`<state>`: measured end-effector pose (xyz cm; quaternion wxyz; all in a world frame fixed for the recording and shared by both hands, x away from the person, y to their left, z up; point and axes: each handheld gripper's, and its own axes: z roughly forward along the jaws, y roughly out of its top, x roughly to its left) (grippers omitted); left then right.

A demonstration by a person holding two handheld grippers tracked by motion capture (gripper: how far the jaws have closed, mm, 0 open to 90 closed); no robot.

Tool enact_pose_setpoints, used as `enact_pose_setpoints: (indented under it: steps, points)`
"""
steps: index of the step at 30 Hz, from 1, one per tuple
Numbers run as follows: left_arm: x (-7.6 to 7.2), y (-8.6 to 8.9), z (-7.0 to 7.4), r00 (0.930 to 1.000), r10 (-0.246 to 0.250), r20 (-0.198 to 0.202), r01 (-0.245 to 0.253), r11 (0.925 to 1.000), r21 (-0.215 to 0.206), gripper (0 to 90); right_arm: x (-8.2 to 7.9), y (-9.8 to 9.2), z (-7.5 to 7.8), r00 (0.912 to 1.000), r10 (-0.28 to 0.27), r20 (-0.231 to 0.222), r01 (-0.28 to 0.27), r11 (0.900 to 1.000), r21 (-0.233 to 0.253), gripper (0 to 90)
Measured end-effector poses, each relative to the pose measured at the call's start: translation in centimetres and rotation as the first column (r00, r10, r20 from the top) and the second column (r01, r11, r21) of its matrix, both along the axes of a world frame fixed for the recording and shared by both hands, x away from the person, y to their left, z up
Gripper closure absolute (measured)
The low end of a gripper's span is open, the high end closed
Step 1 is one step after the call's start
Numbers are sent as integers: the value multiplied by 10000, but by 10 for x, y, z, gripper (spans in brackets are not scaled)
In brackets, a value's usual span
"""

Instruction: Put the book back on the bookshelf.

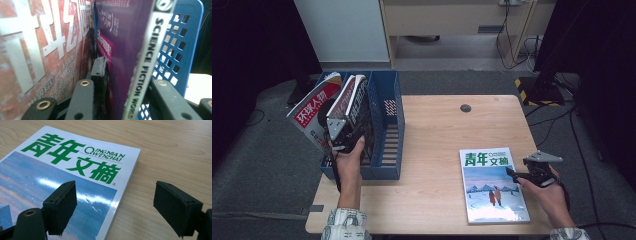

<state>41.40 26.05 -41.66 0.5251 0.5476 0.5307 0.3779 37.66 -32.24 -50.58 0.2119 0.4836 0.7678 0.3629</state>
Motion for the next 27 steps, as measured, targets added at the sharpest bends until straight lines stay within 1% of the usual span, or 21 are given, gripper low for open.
enact_pose_setpoints:
  steps: [3, 6, 9, 10, 13, 15, 21, 23, 27]
  points:
    - [-2, 0, 0, 10000, 10, -94, -9, 10000, 24, 649, 0, 0, 0, 10000, -30, -8, 30, 10000, 32, 189]
    - [-5, 1, 0, 9996, 8, -291, -5, 10000, 99, 640, 1, -1, 0, 10000, 3, 4, -3, 10000, 24, 187]
    - [-8, 2, -2, 9993, 11, -377, -7, 9999, 104, 634, 1, -1, 0, 10000, 36, 6, -36, 10000, 29, 186]
    - [-11, 3, -3, 9988, 39, -491, -36, 10000, 69, 628, 1, -1, 0, 10000, 29, -48, -29, 10000, 68, 186]
    - [-12, 4, -3, 9983, 68, -585, -64, 10000, 70, 618, 1, 0, 0, 10000, 10, -61, -9, 9999, 124, 184]
    - [-14, 6, -4, 9974, 85, -716, -78, 9999, 97, 605, 2, -1, 1, 10000, 22, -65, -21, 9999, 161, 184]
    - [-17, 7, -7, 9958, 135, -911, -122, 9998, 146, 589, 3, -2, 0, 10000, 57, -73, -56, 9999, 153, 183]
    - [-19, 8, -8, 9953, 168, -959, -154, 9998, 150, 571, 3, -3, 0, 9999, 81, -89, -79, 9998, 182, 181]
    - [-21, 12, -9, 9943, 84, -1061, -63, 9998, 198, 557, 3, -4, 0, 10000, 72, -28, -71, 9998, 164, 179]
